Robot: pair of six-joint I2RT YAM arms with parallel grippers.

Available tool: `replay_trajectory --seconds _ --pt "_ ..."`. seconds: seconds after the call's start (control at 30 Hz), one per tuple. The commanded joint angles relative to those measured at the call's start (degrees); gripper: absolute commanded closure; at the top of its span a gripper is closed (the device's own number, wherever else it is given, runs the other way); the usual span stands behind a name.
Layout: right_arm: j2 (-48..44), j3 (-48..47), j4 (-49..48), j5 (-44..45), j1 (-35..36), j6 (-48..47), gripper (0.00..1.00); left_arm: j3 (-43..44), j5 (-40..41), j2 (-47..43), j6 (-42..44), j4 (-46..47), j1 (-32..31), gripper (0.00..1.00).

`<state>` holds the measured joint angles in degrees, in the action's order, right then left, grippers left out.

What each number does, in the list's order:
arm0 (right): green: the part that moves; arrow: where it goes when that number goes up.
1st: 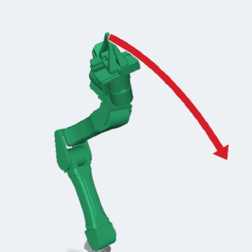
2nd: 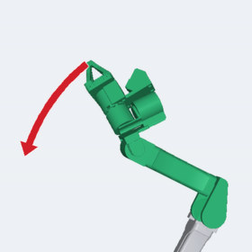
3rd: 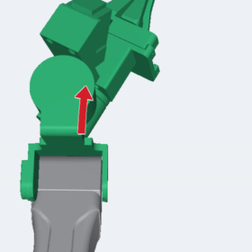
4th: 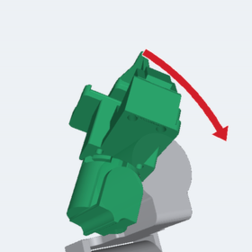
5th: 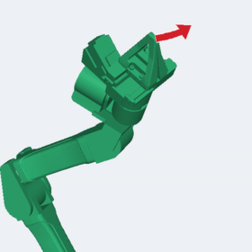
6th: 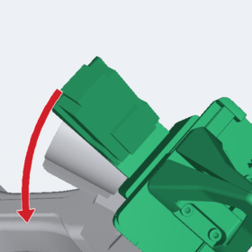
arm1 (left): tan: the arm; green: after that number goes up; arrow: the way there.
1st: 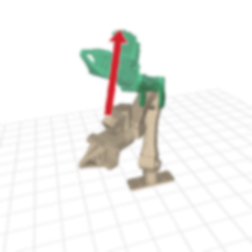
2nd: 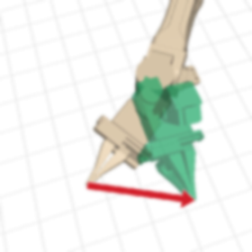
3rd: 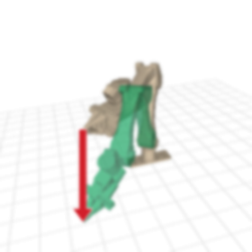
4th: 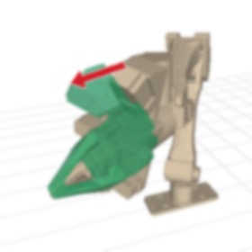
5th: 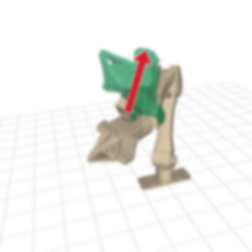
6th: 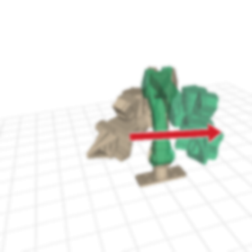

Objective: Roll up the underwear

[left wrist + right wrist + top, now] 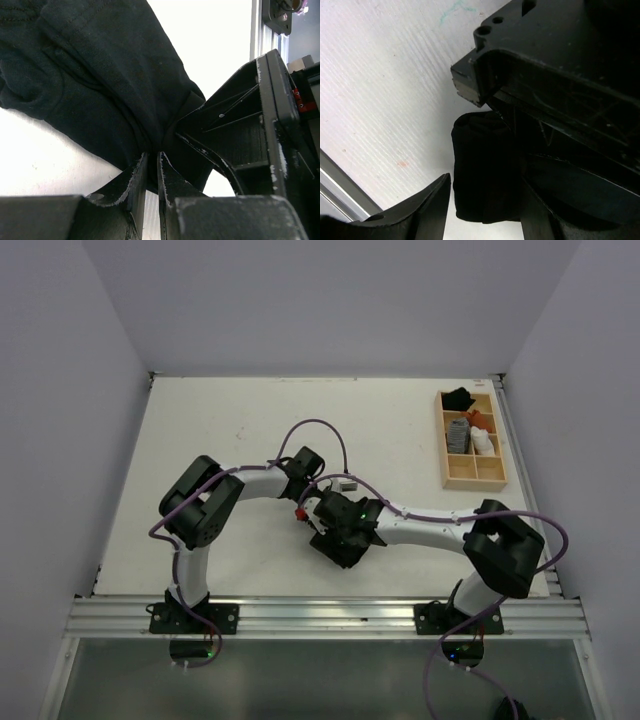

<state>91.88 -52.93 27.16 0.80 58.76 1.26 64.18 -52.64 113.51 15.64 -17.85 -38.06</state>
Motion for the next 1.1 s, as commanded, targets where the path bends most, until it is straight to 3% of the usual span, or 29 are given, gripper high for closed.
replay_trajectory --seconds 0.0,0.03,0.1,0.17,0.23,0.27,0.3,0.57,0.7,0.83,1.07 --pt "0.8 -0.8 -0.3 2.3 0.1 -0.8 0.43 0.1 5.7 1.1 2.7 -1.8 -0.5 0.83" --pt "1.0 -1.0 -0.1 2.2 0.1 -0.8 0.44 0.1 5.6 1.1 2.6 -1.9 -0.5 0.83" --pt "1.6 -1.3 0.2 1.5 0.1 -0.7 0.55 0.2 5.6 0.8 1.8 -1.3 -0.5 0.82" --pt "1.5 -1.2 0.0 0.4 0.1 0.1 0.73 0.7 6.2 0.6 0.0 -1.3 -0.5 0.81" --pt "0.9 -1.0 -0.1 -0.5 0.1 1.2 0.83 1.0 7.2 -0.4 -1.1 -1.8 -0.5 0.78" --pt "0.7 -0.7 -0.4 -0.6 0.1 2.7 0.94 1.3 7.8 -0.8 -2.4 -2.2 -0.5 0.73" --pt "0.2 0.4 -0.9 -3.1 0.0 3.6 0.99 1.3 10.6 -1.3 -3.2 -2.5 -0.4 0.71" --pt "-1.4 6.3 -8.5 -10.3 -1.9 11.7 1.00 -0.3 14.4 -4.8 -8.1 -3.6 2.3 0.65" --pt "-3.3 9.0 -11.3 -14.2 -6.4 13.2 1.00 -2.0 16.7 -9.1 -10.8 -1.8 3.7 0.62" --pt "-2.3 9.6 -12.0 -17.8 -9.4 13.7 1.00 -3.2 12.9 -11.5 -12.3 -1.0 5.9 0.54" --pt "-1.1 10.0 -13.9 -21.6 -12.0 14.7 1.00 -4.4 12.9 -13.5 -11.9 -2.8 7.6 0.54"
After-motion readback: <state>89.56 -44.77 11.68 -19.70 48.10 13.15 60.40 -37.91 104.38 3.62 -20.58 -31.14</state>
